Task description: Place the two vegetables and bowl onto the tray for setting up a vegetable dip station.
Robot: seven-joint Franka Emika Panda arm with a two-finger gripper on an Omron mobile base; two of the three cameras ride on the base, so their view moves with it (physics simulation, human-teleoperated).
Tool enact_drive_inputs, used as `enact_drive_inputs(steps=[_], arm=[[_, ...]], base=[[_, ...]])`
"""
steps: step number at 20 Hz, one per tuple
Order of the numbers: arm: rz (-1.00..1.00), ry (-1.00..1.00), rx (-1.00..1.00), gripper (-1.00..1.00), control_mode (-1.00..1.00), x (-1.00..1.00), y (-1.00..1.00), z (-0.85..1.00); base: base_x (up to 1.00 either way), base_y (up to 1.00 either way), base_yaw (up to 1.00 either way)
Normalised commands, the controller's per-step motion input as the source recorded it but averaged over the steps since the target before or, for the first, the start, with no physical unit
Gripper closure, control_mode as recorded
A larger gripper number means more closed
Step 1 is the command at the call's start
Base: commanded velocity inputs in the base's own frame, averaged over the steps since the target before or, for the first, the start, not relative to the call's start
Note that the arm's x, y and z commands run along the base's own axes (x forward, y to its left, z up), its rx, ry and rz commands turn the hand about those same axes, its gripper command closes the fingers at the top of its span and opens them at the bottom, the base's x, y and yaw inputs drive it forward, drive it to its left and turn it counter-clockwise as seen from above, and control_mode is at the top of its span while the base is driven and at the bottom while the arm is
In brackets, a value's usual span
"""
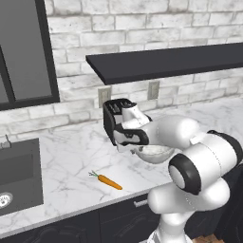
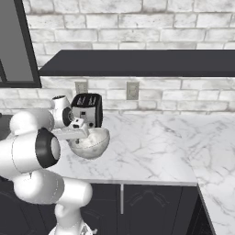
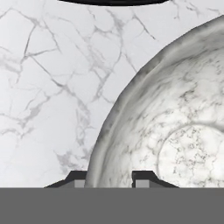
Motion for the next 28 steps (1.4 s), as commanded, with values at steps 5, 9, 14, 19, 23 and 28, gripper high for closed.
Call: enact_drive_inputs(steps=[5,9,14,19,23,28], arm=[[0.0,-0.09,0.0,1.0,-1.0,-0.29,0.07,0.34],[0.0,-0.02,0.0,1.0,-1.0,-0.28,0.11,0.36],[0.0,0.0,0.0,1.0,-1.0,-0.27,0.15,0.38],[0.0,0.0,0.02,1.0,-1.0,-0.28,0.19,0.36],[0.04,0.01,0.02,1.0,-1.0,-0.29,0.18,0.34],[0.05,0.04,0.03,1.0,-1.0,-0.3,0.16,0.3]], base=[[0.0,0.0,0.0],[0.0,0.0,0.0],[0.0,0.0,0.0],[0.0,0.0,0.0],[0.0,0.0,0.0],[0.0,0.0,0.0]])
